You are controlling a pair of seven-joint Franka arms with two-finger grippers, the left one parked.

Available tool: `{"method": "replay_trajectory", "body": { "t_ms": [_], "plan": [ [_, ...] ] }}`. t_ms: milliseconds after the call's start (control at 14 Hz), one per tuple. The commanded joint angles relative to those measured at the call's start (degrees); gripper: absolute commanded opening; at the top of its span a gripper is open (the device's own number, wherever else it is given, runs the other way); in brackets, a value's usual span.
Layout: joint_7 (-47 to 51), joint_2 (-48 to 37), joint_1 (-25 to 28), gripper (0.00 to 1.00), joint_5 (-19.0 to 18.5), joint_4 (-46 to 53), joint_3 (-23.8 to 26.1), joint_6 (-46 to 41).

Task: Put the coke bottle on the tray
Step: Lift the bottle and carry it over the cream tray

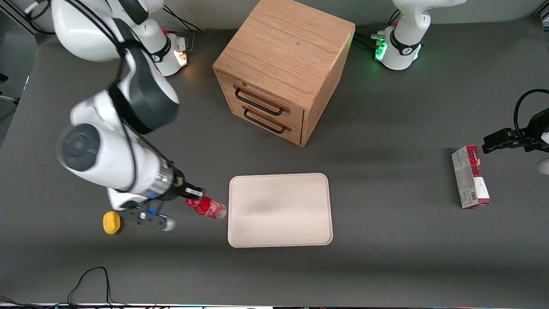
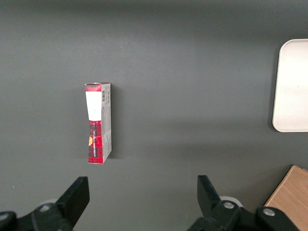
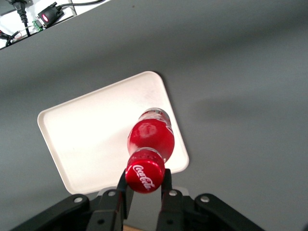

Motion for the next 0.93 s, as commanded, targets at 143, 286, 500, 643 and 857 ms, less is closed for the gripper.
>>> {"method": "replay_trajectory", "body": {
  "t_ms": [143, 286, 500, 643, 857],
  "plan": [
    [4.6, 6.0, 3.0, 0.0, -4.3, 1.3, -0.1, 7.6],
    [5.1, 7.8, 3.6, 0.0, -5.0, 1.3, -0.3, 9.2],
    [5.1, 10.1, 4.2, 0.0, -6.4, 1.1, -0.2, 11.4],
    [5.2, 11.3, 4.9, 0.0, -7.6, 1.1, -0.4, 11.8],
    [5.2, 12.4, 4.9, 0.0, -7.8, 1.1, -0.4, 13.2]
  ]
}}
